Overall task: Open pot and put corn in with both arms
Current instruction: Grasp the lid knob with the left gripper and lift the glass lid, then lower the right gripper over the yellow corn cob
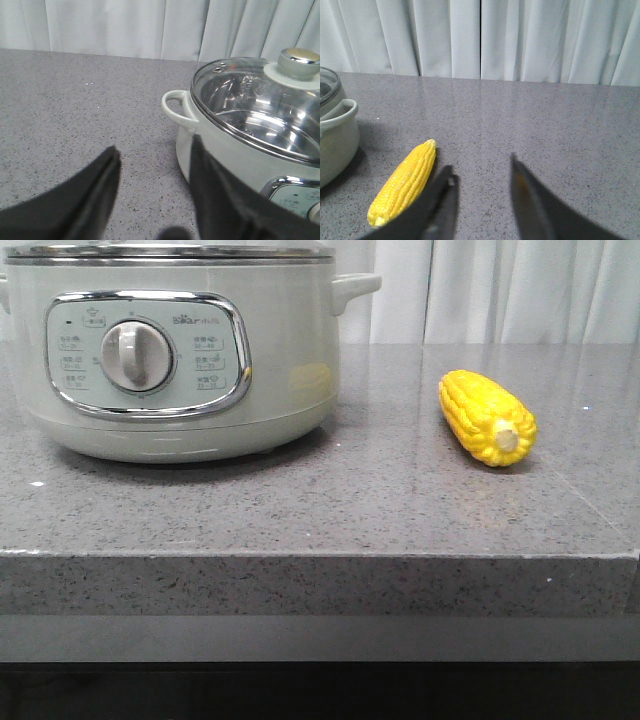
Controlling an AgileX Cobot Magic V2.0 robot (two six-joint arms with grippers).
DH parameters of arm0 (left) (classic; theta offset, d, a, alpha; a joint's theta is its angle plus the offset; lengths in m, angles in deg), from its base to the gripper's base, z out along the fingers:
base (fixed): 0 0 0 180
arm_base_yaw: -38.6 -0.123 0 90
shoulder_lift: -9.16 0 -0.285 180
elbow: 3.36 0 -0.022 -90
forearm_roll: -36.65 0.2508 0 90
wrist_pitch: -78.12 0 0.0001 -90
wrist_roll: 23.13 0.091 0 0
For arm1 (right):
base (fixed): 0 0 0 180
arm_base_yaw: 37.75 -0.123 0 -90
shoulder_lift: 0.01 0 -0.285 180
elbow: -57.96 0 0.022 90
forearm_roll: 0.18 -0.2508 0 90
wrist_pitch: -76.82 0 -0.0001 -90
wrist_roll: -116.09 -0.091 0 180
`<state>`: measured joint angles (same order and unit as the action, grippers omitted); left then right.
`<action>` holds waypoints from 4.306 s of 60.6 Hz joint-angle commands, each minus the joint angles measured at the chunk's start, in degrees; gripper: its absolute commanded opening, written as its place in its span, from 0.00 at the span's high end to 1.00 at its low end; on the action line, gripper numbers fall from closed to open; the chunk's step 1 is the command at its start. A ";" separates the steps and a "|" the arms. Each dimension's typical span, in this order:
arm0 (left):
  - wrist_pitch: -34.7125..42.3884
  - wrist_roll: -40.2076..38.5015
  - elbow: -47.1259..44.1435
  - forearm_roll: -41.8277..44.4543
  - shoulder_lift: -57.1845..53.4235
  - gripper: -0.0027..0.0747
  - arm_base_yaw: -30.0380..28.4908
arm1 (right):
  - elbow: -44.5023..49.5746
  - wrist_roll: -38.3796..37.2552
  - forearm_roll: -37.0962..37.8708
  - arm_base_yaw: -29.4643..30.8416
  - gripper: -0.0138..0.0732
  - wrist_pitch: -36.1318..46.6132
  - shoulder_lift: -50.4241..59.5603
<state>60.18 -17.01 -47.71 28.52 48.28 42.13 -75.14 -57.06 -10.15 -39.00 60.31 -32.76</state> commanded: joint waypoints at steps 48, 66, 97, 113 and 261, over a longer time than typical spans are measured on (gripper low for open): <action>-22.09 -0.10 49.74 -1.67 40.59 0.25 15.63 | -1.80 0.24 -0.32 0.37 0.20 3.70 -0.93; -34.48 -0.10 73.04 -1.67 60.20 0.25 18.10 | -1.80 0.24 -0.32 0.37 0.20 3.64 -0.93; -43.02 -0.10 80.50 -1.46 67.42 0.31 18.10 | -1.80 0.24 -0.32 0.37 0.20 3.54 -0.93; -45.15 -0.10 82.07 -1.10 67.17 0.40 18.10 | -1.80 0.24 -0.32 0.37 0.20 3.54 -0.93; -27.47 0.86 12.16 -1.59 -10.72 0.70 22.62 | -19.56 0.24 -6.65 -8.36 0.20 -3.68 -41.78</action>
<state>24.61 -15.92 -37.39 28.38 37.80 64.25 -88.82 -57.06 -13.51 -45.48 54.82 -69.96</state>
